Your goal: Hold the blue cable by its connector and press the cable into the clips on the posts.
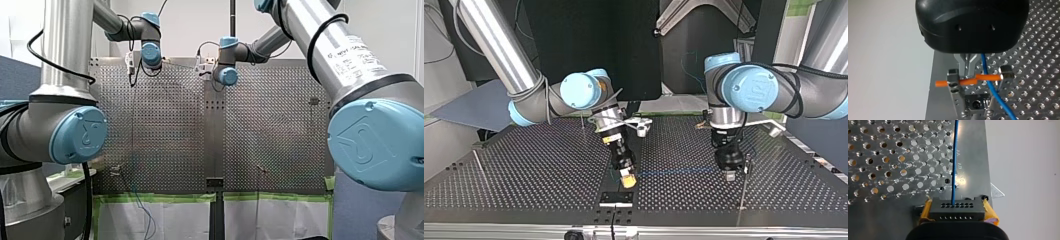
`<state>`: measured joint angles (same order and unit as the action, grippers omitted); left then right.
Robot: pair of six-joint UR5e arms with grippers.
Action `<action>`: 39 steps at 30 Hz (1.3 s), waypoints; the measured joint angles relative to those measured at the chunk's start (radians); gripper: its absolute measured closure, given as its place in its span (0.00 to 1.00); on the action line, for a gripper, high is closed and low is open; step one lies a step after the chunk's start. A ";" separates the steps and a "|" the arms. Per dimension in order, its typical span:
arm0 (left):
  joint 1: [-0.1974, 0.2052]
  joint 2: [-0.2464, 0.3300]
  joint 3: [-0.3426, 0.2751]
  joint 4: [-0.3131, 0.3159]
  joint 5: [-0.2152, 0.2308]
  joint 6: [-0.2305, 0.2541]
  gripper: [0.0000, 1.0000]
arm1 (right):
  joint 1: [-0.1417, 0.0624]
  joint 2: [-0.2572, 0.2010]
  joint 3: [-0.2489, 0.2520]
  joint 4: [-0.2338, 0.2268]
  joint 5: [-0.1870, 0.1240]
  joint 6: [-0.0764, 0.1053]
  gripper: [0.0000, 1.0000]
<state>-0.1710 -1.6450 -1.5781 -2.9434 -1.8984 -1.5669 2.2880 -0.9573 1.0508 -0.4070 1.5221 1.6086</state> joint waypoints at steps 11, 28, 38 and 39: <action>0.000 0.000 0.000 -0.028 -0.015 -0.023 0.70 | -0.002 0.000 0.001 0.000 0.002 -0.001 1.00; -0.002 0.001 0.000 -0.026 -0.014 -0.033 1.00 | -0.002 0.001 0.001 0.000 0.001 -0.002 1.00; -0.009 0.001 -0.015 -0.018 -0.015 -0.025 1.00 | 0.003 0.001 0.019 -0.001 0.012 -0.001 1.00; -0.011 0.001 -0.023 -0.012 -0.014 -0.023 1.00 | 0.003 0.002 0.027 -0.002 0.019 -0.001 1.00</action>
<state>-0.1824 -1.6441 -1.6014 -2.9550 -1.9119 -1.5903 2.2906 -0.9557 1.0781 -0.4087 1.5412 1.6077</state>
